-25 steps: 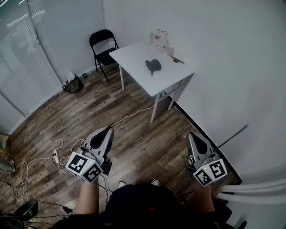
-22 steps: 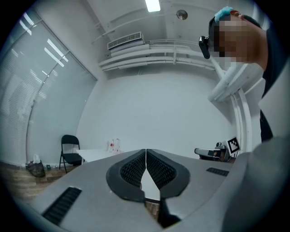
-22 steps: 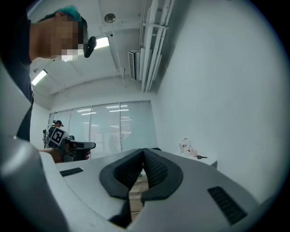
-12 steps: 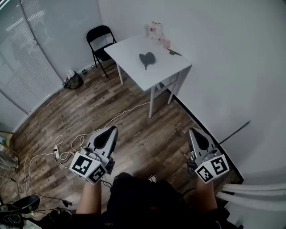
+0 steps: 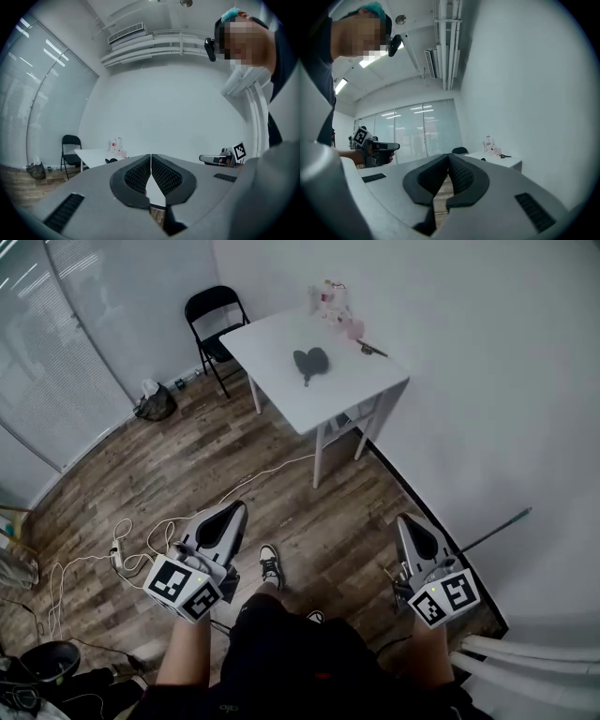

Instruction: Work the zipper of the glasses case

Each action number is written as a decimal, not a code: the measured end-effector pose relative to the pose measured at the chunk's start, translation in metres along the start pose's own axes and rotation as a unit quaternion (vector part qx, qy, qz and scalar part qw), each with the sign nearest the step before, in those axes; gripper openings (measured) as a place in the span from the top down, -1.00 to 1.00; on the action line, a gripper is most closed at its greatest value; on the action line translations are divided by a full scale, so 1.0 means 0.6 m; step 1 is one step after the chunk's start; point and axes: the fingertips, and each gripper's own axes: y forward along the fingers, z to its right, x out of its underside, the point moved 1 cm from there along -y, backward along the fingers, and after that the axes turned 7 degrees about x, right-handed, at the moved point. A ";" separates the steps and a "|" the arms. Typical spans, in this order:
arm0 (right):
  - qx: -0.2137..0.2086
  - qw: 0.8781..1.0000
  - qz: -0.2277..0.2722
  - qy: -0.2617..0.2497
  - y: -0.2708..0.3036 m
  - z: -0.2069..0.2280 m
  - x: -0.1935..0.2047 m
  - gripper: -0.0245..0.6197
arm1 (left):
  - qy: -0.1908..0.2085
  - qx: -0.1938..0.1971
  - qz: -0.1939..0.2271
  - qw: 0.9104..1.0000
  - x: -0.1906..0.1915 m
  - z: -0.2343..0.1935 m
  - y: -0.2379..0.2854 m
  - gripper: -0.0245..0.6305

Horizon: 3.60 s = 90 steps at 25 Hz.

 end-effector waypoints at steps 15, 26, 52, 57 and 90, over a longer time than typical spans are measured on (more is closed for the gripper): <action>0.035 0.999 -0.027 -0.025 0.296 0.058 -0.024 0.86 | -0.026 0.037 0.007 0.999 -0.052 -0.268 0.183 0.85; 0.047 0.993 -0.057 -0.097 0.543 -0.009 -0.026 0.86 | -0.045 0.062 0.001 0.997 -0.073 -0.514 0.237 0.85; -0.007 0.996 -0.075 -0.048 0.857 0.320 -0.013 0.86 | -0.039 0.013 -0.024 0.999 -0.088 -0.646 0.593 0.85; -0.042 0.996 -0.083 -0.010 0.899 0.425 0.012 0.86 | -0.019 -0.001 -0.040 0.999 -0.075 -0.623 0.708 0.85; 0.043 0.948 -0.314 -0.022 1.212 0.494 0.318 0.29 | -0.087 -0.032 -0.051 0.994 -0.018 -0.824 0.704 0.85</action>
